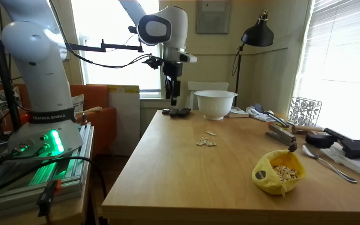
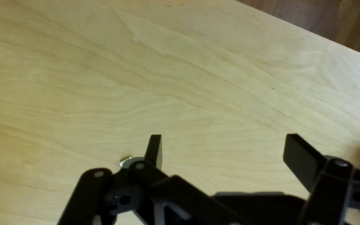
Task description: Create the word 'Met'.
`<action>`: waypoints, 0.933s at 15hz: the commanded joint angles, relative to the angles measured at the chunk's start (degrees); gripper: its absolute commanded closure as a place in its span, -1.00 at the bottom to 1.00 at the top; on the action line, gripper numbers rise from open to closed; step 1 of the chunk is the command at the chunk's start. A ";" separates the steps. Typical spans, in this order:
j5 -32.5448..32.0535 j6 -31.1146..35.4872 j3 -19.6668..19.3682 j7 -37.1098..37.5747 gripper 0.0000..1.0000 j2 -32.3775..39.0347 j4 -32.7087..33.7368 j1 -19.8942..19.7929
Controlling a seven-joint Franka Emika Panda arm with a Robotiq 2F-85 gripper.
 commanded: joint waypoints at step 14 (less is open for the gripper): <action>9.14 14.97 0.40 -19.00 -1.00 10.26 4.47 -0.41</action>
